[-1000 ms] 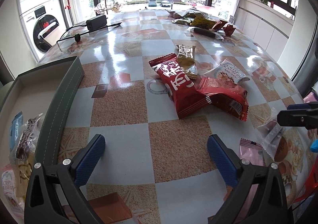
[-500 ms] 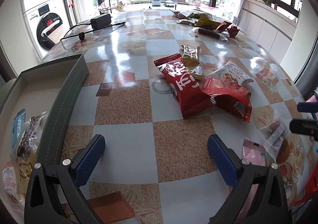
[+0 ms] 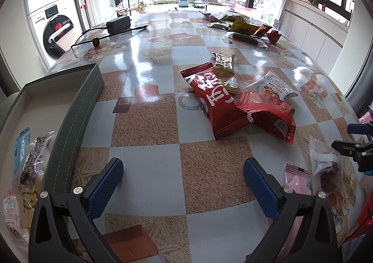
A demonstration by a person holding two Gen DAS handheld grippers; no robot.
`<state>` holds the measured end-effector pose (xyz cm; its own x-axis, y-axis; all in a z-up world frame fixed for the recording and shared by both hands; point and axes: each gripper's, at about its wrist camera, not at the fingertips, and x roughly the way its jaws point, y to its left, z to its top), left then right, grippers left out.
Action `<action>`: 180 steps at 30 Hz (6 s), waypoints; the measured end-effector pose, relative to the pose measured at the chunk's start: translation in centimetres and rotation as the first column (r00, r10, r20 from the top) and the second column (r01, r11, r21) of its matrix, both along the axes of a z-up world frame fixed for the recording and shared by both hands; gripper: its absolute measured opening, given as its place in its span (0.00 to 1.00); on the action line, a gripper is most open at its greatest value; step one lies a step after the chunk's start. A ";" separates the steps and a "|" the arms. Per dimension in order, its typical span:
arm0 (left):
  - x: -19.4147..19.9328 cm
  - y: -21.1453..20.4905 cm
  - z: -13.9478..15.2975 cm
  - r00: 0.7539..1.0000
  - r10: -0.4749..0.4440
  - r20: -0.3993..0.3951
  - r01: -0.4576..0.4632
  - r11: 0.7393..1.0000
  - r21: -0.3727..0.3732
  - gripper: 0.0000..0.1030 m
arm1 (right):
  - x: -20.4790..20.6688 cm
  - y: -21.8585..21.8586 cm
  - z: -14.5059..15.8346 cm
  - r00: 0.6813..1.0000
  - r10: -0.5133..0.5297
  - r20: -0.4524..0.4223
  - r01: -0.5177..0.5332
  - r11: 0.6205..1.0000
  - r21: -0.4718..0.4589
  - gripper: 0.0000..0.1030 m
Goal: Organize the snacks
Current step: 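Move the right tool toward the clear wrapper on the table, then grasp the pink bar with the left tool while the right tool grasps the clear wrapper, then carry the pink bar and clear wrapper into the grey tray and open both tools, then grasp the red bar with the left tool while the right tool grasps the gold packet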
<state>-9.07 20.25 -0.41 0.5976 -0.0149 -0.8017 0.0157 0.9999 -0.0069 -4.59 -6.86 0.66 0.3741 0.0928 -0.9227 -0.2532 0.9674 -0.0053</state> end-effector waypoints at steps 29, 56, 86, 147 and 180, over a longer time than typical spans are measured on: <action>-1.7 -3.2 0.8 0.987 0.019 -0.160 -0.005 0.996 0.087 1.00 | -1.7 -0.6 0.0 0.992 0.056 0.115 -0.059 0.998 0.027 1.00; -1.5 -5.3 1.6 0.978 0.057 -0.200 -0.059 0.998 -0.003 0.38 | -2.5 7.4 1.1 0.937 0.348 0.005 -0.348 0.937 0.033 0.29; -6.1 8.0 10.6 0.974 0.225 0.024 -0.211 0.944 -0.255 0.26 | -2.0 16.7 7.0 0.920 0.392 0.016 -0.381 0.883 0.273 0.29; 3.2 0.2 6.1 0.996 0.060 -0.069 -0.065 0.995 -0.071 0.78 | 8.3 12.1 1.3 0.990 0.143 -0.006 -0.143 0.988 0.061 0.30; -1.6 0.8 2.1 0.978 0.107 -0.177 -0.123 0.989 -0.080 0.21 | 4.8 9.4 5.7 0.979 0.202 0.013 -0.197 0.940 0.280 0.26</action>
<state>-10.63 21.03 1.65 0.4533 -0.0305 -0.8908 -0.1086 0.9901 -0.0891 0.19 2.57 6.37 0.3076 0.4178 -0.8549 -0.4392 0.8593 0.2619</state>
